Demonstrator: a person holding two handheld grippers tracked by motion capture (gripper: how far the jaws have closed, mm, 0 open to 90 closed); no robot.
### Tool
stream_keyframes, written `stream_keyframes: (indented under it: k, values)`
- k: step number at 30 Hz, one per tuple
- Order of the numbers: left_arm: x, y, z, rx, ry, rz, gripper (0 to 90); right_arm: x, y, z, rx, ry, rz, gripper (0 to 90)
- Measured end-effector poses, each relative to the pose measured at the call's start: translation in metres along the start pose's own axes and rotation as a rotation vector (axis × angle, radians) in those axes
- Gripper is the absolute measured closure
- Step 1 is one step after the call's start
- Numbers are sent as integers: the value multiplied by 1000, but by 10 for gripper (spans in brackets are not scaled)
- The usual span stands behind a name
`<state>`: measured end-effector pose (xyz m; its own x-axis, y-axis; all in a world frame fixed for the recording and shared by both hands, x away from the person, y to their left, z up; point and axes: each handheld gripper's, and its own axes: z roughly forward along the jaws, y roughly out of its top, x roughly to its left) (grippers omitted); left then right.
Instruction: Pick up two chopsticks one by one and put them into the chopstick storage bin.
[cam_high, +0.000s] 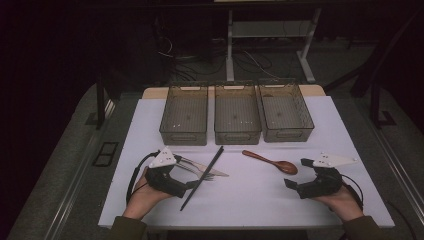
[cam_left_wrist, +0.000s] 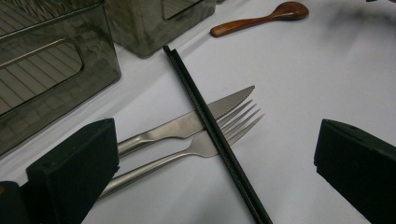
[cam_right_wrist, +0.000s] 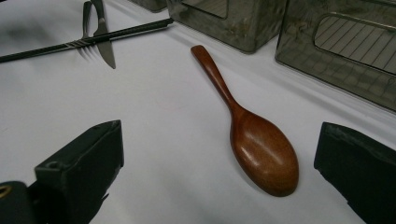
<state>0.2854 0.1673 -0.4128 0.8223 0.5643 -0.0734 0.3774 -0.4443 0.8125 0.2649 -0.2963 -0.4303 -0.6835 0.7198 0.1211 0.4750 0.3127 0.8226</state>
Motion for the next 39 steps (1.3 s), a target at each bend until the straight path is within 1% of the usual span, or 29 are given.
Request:
stream_keyframes:
  k: [5, 7, 13, 15, 21, 25, 29, 30, 31, 34, 35, 36, 39]
  values:
    - [1, 0, -1, -7, 10, -9, 0, 0, -1, -1, -1, 19, 9, 10]
    - [2, 0, -1, -8, 20, -12, 0, 0, 0, 0, 0, 18, 6, 11]
    - [5, 2, -2, -26, 35, -19, 9, 2, -1, 0, 8, 19, -2, 11]
    - [5, 4, -3, -28, 41, -11, 26, 3, -1, -1, 9, 17, 1, 11]
    - [6, 9, 1, -46, 51, -24, 63, 2, -1, -1, 11, 13, 4, 11]
    - [6, 11, 6, -41, 55, -26, 86, 2, -1, 0, 16, 12, 6, 11]
    - [4, 14, 12, -44, 54, -33, 144, 4, -2, 1, 18, 13, 6, 11]
    - [4, 15, 13, -44, 55, -29, 157, 4, -3, 1, 20, 12, 10, 11]
    - [3, 15, 15, -44, 53, -30, 157, 4, -3, 1, 20, 12, 10, 11]
    - [1, 17, 19, -41, 47, -36, 222, 5, -3, 1, 23, 13, 5, 11]
    - [1, 17, 21, -41, 47, -36, 258, 5, -3, 1, 22, 19, 7, 11]
    - [0, 17, 22, -38, 46, -38, 258, 5, -3, 1, 22, 19, 7, 11]
    - [0, 16, 25, -34, 48, -42, 351, 5, -4, 2, 24, 20, 6, 11]
